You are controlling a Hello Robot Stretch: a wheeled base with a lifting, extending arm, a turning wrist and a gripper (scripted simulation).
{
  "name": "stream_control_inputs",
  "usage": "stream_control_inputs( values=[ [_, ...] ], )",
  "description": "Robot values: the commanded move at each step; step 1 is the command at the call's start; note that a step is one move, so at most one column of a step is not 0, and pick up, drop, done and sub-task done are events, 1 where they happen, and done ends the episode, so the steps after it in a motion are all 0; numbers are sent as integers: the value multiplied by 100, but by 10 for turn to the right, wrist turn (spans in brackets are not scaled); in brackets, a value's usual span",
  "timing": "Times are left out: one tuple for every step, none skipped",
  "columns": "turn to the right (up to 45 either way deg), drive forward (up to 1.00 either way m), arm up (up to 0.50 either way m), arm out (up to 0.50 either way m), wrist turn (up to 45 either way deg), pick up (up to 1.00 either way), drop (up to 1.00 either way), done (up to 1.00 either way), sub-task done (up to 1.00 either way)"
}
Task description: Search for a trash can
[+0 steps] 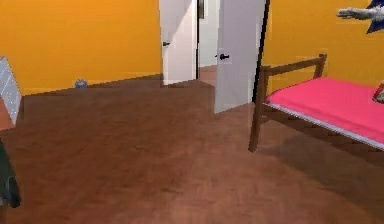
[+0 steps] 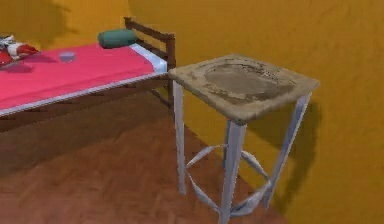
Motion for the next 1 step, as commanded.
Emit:
stream_control_inputs(
  values=[
    [0,35,0,0,0,0,0,0,0]
  ],
)
